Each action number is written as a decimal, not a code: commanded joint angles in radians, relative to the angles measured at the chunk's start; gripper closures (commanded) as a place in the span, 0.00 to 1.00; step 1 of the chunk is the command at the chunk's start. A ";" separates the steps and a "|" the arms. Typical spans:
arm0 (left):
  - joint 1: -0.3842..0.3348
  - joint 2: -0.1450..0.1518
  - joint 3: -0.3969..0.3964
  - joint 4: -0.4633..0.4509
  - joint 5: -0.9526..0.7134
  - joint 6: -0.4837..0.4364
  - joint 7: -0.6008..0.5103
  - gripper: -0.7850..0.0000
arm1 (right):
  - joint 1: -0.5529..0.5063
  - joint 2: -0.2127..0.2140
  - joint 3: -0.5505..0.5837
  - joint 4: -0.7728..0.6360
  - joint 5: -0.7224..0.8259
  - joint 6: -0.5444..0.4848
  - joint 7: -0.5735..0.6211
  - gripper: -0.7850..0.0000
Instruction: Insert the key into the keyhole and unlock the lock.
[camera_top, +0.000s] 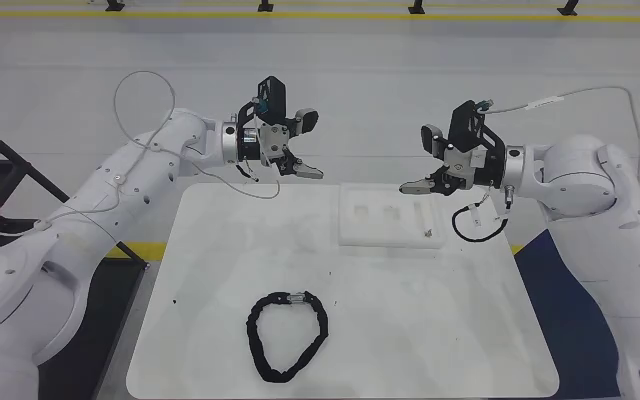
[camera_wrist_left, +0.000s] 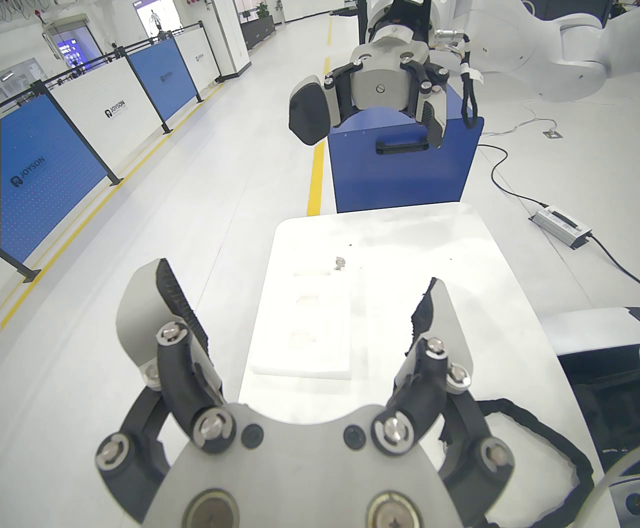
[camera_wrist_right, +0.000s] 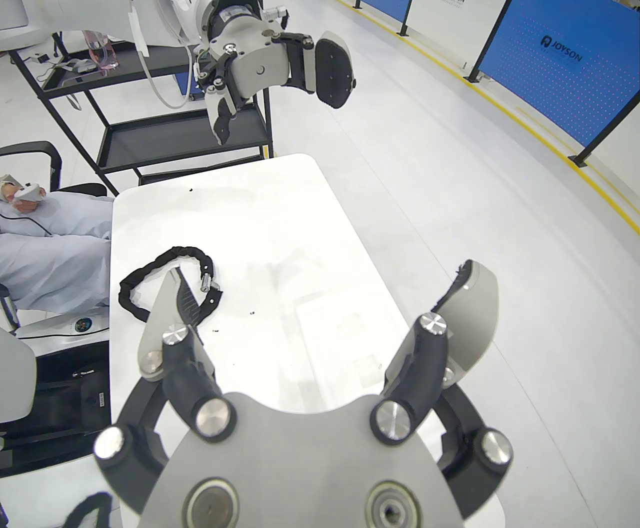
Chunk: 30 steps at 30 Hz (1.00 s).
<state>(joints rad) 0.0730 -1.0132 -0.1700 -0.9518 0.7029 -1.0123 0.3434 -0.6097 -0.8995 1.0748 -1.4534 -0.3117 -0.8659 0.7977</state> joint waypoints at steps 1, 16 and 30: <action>0.000 0.000 0.000 0.000 0.000 0.000 0.000 0.00 | 0.000 0.000 0.000 0.000 0.000 0.000 0.000 0.00; 0.000 0.000 0.000 0.000 0.000 0.000 0.000 0.00 | 0.000 0.000 0.000 0.000 0.000 0.000 0.000 0.00; 0.000 0.000 0.000 0.000 0.000 0.000 0.000 0.00 | -0.091 -0.003 -0.056 0.131 -0.091 0.106 -0.009 0.00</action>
<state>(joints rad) 0.0730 -1.0132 -0.1700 -0.9518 0.7029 -1.0123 0.3434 -0.6982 -0.9021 1.0229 -1.3333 -0.3940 -0.7725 0.7862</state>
